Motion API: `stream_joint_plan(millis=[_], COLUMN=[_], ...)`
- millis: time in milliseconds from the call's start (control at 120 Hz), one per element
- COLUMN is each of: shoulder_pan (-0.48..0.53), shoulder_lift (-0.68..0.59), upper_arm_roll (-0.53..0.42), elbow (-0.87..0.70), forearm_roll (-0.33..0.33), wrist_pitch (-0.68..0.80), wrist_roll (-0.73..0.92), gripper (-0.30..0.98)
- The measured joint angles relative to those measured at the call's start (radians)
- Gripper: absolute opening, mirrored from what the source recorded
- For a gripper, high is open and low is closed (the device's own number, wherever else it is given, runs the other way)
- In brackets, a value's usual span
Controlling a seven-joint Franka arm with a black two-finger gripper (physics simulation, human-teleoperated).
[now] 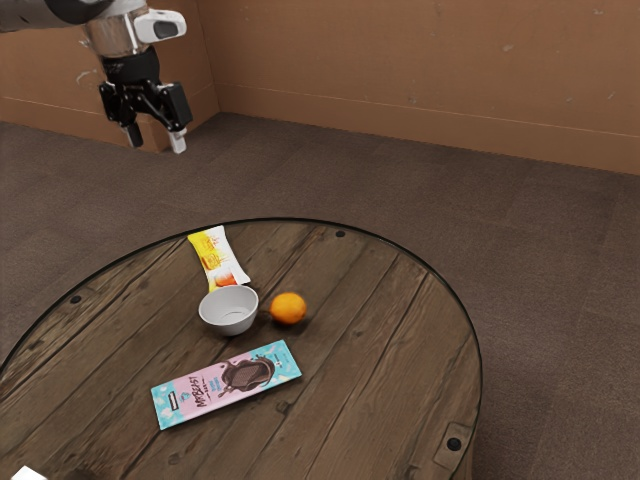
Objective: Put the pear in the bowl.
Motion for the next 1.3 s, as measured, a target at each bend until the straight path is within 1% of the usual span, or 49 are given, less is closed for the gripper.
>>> stream_joint_plan(millis=[75,100,192,308,383,525,633,675,733,800,883,1000,1092,1192,1300], shoulder_pan=[0.010,0.010,-0.005,-0.037,-0.064,-0.105,-0.112,-0.118,-0.138,-0.189,-0.243,-0.296,-0.314,-0.331,-0.354], shoulder_lift=[0.014,0.038,0.196,0.382,0.496,0.618,0.688,0.696,0.692,0.656,0.587,0.539,0.530,0.500,0.485], upper_arm_roll=[-0.019,-0.020,-0.011,-0.007,-0.008,-0.004,0.001,0.011,0.058,0.120,0.148,0.158,0.165,0.190,0.195], elbow=[0.000,0.014,0.140,0.282,0.381,0.465,0.474,0.459,0.409,0.295,0.110,-0.108,-0.178,-0.253,-0.296], forearm_roll=[0.007,0.007,0.010,0.011,0.008,-0.008,-0.056,-0.084,-0.147,-0.214,-0.261,-0.290,-0.299,-0.303,-0.304], wrist_pitch=[0.017,0.021,0.033,0.038,0.039,0.044,0.072,0.086,0.108,0.158,0.267,0.497,0.656,0.766,0.836], wrist_roll=[0.011,0.013,-0.008,-0.090,-0.171,-0.384,-0.560,-0.629,-0.724,-0.827,-0.948,-1.095,-1.193,-1.284,-1.373], gripper=[0.66,0.66,0.66,0.66,0.66,0.66,0.66,0.66,0.66,0.66,0.66,0.66,0.66,0.66,0.66])
